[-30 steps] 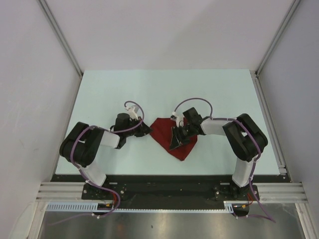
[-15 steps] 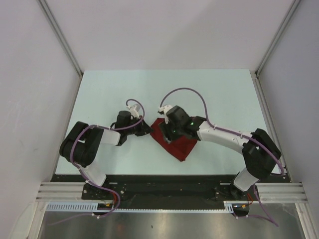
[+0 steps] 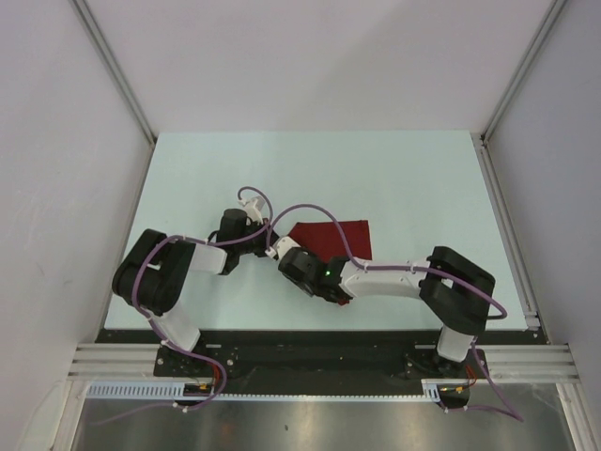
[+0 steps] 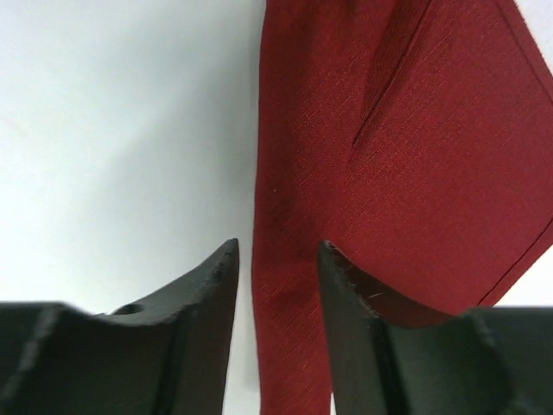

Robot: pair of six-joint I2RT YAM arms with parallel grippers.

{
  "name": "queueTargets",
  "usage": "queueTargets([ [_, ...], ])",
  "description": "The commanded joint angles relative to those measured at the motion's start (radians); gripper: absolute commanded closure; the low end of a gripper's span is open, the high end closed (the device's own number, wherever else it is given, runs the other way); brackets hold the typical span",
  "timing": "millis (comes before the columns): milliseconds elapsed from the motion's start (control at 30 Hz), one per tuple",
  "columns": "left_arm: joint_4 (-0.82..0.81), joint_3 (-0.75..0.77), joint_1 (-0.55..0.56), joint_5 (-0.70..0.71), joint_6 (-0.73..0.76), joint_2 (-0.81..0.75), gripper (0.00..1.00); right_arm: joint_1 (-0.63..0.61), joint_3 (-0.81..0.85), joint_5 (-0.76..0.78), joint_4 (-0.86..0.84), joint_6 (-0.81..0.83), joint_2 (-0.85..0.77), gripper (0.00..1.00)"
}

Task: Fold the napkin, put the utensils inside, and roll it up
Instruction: Roll the napkin with the utensil

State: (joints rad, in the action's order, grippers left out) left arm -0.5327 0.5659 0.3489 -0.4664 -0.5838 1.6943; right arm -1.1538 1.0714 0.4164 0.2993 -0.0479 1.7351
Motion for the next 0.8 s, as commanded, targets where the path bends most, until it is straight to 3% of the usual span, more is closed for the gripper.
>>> queueTargets([
  [0,0.037,0.008,0.013,-0.055,0.001,0.018,1.00,-0.001,0.016,0.042,-0.046,0.036,0.035,0.58],
  [767,0.004,-0.003,0.013,-0.089,0.007,-0.005,1.00,0.121,-0.045,-0.102,-0.060,-0.001,0.181,0.62],
])
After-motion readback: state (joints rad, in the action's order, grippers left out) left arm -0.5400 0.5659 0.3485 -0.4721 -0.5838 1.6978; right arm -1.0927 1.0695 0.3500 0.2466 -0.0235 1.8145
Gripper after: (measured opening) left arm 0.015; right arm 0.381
